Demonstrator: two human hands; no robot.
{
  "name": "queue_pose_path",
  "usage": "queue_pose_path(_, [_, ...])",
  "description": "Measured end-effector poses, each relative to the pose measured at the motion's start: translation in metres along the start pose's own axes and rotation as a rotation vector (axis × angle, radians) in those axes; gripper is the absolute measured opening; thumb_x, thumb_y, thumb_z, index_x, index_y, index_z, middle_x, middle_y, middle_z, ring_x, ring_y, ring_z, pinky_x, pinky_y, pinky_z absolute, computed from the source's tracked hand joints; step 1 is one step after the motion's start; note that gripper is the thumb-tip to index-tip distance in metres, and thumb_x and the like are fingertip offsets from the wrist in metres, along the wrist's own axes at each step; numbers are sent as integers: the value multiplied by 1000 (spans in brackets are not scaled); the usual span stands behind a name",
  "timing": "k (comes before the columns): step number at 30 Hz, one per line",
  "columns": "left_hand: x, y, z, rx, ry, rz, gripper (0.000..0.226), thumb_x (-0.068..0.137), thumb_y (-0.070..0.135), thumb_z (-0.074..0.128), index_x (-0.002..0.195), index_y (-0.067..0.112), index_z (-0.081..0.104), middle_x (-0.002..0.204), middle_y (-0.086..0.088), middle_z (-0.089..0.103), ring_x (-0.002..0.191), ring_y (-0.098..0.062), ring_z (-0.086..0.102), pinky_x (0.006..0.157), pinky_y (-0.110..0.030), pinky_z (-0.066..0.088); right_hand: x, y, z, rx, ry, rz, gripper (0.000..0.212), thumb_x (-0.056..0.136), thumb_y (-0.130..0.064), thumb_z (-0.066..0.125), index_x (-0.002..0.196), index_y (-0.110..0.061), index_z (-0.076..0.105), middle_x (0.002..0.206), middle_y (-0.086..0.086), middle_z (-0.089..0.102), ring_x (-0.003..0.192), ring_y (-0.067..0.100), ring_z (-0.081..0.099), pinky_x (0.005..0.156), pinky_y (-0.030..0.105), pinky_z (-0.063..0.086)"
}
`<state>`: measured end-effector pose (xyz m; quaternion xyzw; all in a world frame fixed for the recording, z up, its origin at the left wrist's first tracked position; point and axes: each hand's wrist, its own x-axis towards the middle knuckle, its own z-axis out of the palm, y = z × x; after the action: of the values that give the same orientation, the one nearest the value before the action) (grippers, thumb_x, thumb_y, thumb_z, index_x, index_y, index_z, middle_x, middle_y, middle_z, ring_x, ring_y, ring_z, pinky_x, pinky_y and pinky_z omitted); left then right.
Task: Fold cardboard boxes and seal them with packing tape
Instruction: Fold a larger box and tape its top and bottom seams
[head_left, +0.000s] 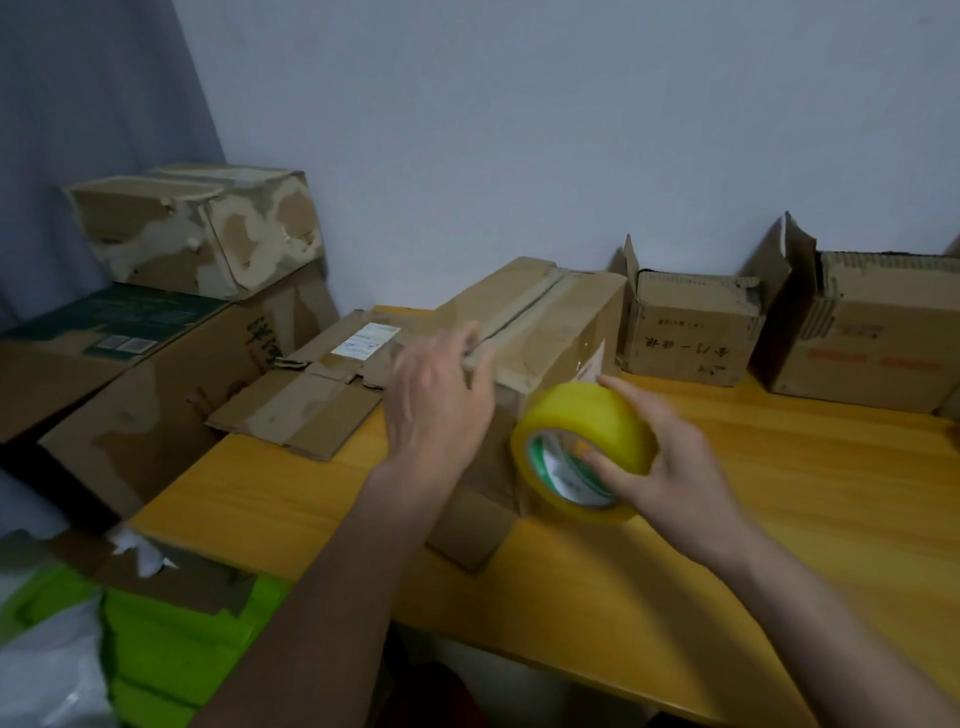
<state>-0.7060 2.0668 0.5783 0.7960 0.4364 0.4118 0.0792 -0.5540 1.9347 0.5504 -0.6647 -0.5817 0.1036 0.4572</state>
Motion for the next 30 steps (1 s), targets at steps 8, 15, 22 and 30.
queue_pose_path(8, [3,-2,-12,-97,-193,-49,23,82,34,75,97,16,77,111,2,72,106,-16,63,93,-33,49,24,47,-6,51,126,228,37,97,-42,46,118,-18,66,111,3,67,104,16,60,86,31,48])
queue_pose_path(15, [7,-15,-15,-92,-288,60,27,85,27,73,111,19,73,122,6,67,116,-8,59,104,-24,41,10,128,12,-753,-176,605,35,98,-32,47,122,-8,56,120,15,48,112,34,44,91,39,40])
queue_pose_path(22, [8,-50,-29,-189,-353,56,30,84,20,73,113,19,71,126,7,64,130,-16,49,119,-42,23,13,128,9,-360,-242,572,17,89,-20,60,105,-22,56,110,6,50,94,23,54,74,30,43])
queue_pose_path(30, [26,-70,-28,-255,-375,74,24,87,11,69,111,14,72,123,10,62,132,-14,45,122,-37,13,25,72,15,-3,51,259,14,94,-19,58,87,-28,51,80,3,57,68,18,50,55,26,36])
